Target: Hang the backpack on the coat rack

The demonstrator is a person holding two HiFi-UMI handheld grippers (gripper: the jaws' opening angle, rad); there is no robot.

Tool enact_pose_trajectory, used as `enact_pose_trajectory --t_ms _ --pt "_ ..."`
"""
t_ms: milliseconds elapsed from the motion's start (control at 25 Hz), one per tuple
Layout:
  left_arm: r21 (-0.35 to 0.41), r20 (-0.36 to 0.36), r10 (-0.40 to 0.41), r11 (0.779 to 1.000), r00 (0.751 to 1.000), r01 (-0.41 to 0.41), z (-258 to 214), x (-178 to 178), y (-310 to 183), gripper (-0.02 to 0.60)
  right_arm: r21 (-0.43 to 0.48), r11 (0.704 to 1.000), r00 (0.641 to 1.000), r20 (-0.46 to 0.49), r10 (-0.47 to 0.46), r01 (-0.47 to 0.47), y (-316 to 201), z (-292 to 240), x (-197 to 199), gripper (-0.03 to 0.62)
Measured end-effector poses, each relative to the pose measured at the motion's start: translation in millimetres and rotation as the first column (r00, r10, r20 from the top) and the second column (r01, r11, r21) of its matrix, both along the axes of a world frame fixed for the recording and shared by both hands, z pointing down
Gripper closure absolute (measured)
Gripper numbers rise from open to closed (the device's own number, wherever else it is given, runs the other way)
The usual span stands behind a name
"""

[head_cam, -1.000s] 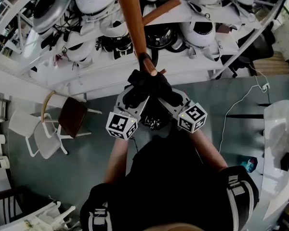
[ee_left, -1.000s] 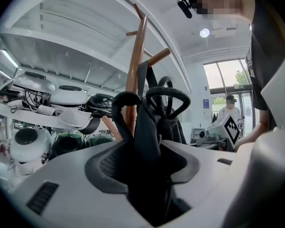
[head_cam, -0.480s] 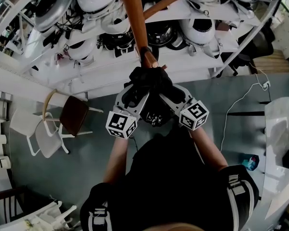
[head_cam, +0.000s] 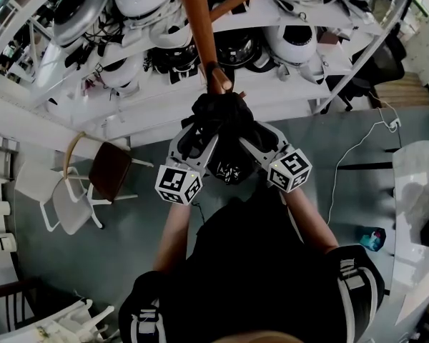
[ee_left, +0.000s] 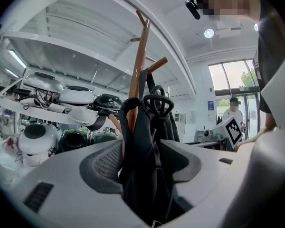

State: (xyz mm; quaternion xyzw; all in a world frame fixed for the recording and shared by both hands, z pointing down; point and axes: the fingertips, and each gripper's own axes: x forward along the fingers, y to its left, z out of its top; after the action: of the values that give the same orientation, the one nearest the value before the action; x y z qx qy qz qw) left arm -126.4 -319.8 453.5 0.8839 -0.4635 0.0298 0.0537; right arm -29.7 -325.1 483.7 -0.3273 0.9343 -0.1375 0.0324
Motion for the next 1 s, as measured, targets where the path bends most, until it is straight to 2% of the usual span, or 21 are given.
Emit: enact_pose_trajectory --t_ms 280,560,640,840,1000 --pt "-0.002 -0.020 -0.023 1.000 1.000 0.023 -1 -7 9 0.333 -0.003 1.000 1.000 0.001 0.011 -0.011 7 2 8 0.342" --pt "-0.017 -0.017 -0.017 1.000 1.000 0.016 8 -10 25 0.338 0.051 0.998 0.997 -0.063 0.034 -0.031 23 3 10 0.352" --pt "-0.017 -0.032 -0.001 1.000 0.999 0.001 8 -8 30 0.369 0.066 0.998 0.997 -0.078 0.029 -0.024 29 4 9 0.410" --pt "-0.008 -0.036 0.018 1.000 0.999 -0.019 12 -3 39 0.437 0.094 0.995 0.994 -0.096 0.053 -0.044 40 8 10 0.481" --pt "-0.003 -0.024 0.054 0.999 0.998 -0.054 13 5 50 0.525 0.094 0.994 0.993 -0.090 0.072 -0.063 47 9 16 0.547"
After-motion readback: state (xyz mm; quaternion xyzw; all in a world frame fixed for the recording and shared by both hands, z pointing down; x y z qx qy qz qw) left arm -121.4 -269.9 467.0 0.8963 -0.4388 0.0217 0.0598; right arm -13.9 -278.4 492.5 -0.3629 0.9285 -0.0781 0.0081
